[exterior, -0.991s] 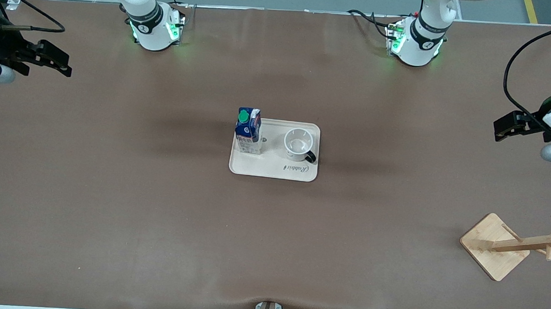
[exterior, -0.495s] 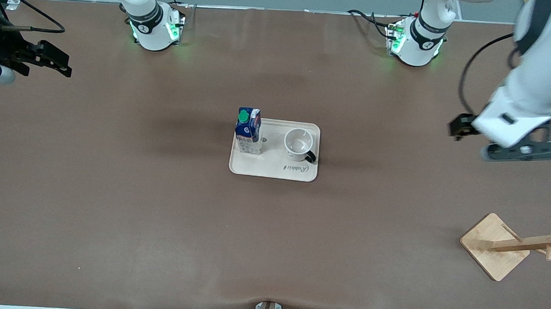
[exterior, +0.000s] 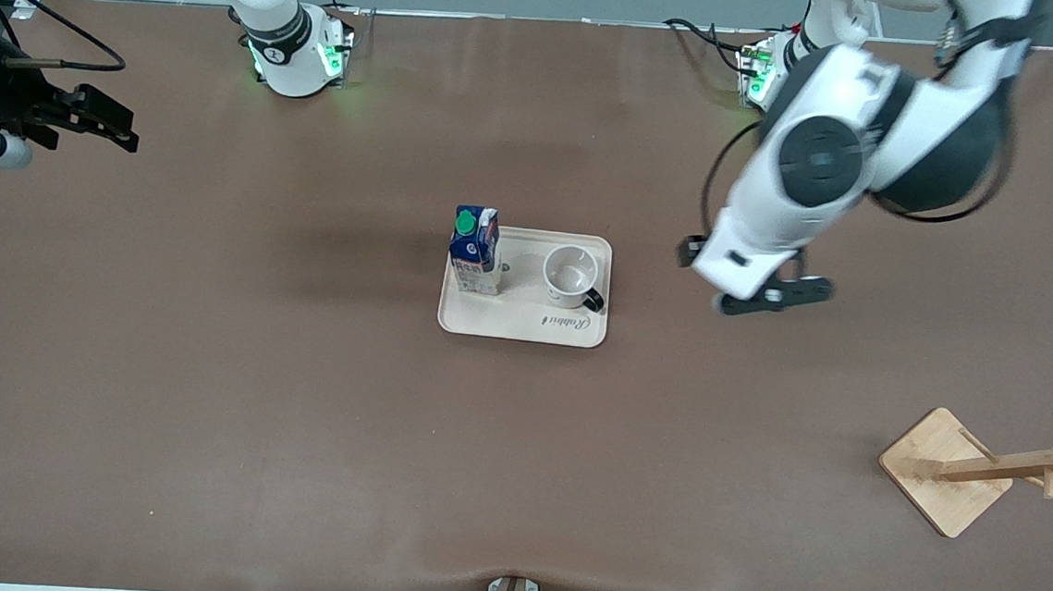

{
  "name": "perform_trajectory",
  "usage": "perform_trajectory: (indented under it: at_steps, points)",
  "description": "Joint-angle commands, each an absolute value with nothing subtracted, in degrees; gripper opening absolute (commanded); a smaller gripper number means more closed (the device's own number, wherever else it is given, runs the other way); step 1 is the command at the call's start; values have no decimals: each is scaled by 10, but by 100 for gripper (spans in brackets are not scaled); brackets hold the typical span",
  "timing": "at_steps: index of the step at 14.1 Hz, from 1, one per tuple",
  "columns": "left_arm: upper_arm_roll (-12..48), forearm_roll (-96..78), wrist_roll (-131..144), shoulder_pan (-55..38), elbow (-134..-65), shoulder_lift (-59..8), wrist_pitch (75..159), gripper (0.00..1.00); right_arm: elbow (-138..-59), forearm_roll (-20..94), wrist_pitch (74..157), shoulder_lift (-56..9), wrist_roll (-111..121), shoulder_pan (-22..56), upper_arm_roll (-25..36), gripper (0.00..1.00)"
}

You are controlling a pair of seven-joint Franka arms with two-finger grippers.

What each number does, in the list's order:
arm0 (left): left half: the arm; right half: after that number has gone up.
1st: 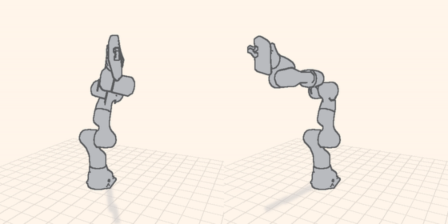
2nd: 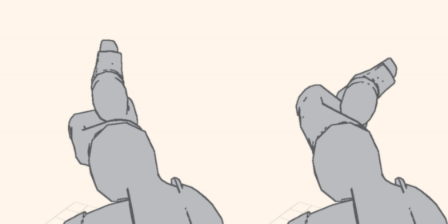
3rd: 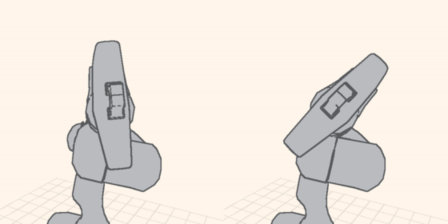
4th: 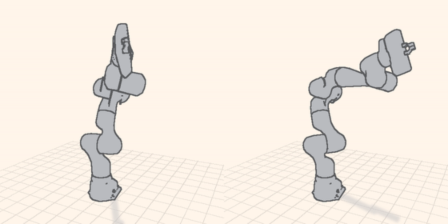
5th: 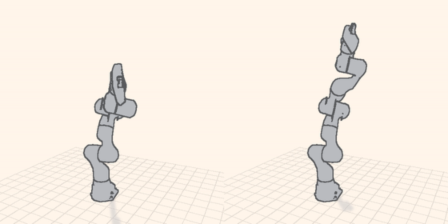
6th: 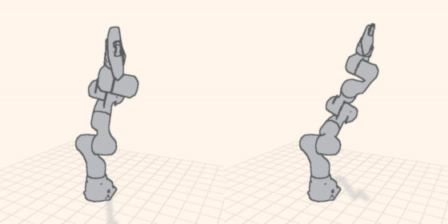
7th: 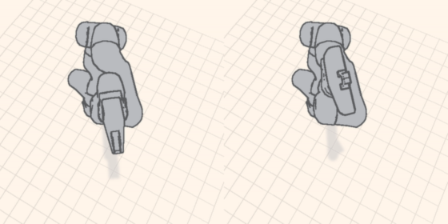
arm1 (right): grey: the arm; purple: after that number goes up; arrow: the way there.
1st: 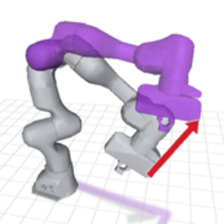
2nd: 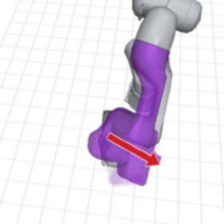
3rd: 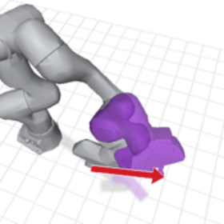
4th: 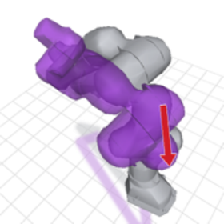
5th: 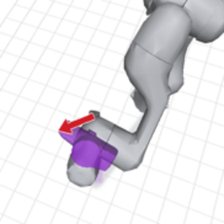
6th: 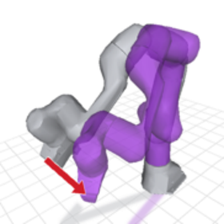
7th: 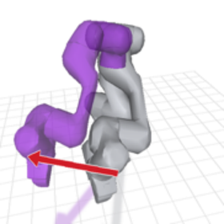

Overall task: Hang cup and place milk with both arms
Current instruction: 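Reach the left gripper to the white mug's black handle on the tray, then grasp the mug handle with the left gripper while the right gripper approaches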

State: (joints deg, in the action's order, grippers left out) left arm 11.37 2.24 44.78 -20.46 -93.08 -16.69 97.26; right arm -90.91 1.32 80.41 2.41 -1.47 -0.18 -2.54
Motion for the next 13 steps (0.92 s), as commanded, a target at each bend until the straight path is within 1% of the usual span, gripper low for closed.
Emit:
perform_trajectory:
  at_steps: [1, 3, 4, 5, 6, 10, 12, 13]
  points:
    - [113, -10, 516, -238, -996, -163, 1061, 100, -896, 13, 799, 9, -21, -1, -27, 100]
    - [113, -15, 581, -269, -1009, -186, 1102, 100, -900, 14, 797, -10, -21, -2, -27, 100]
    - [113, -17, 604, -279, -1012, -200, 1120, 100, -897, 16, 788, -34, -22, -4, -28, 100]
    - [113, -17, 631, -292, -1016, -213, 1146, 96, -896, 18, 785, -37, -24, -4, -28, 100]
    - [113, -17, 656, -301, -1021, -227, 1171, 87, -896, 18, 785, -37, -24, -4, -28, 100]
    - [113, -17, 715, -335, -1021, -275, 1212, 74, -898, 20, 754, -54, -22, -8, -27, 100]
    - [113, -17, 727, -340, -1020, -289, 1215, 72, -896, 27, 755, -54, -26, -7, -27, 100]
    - [113, -17, 733, -343, -1020, -294, 1222, 68, -896, 39, 755, -54, -27, -7, -26, 100]
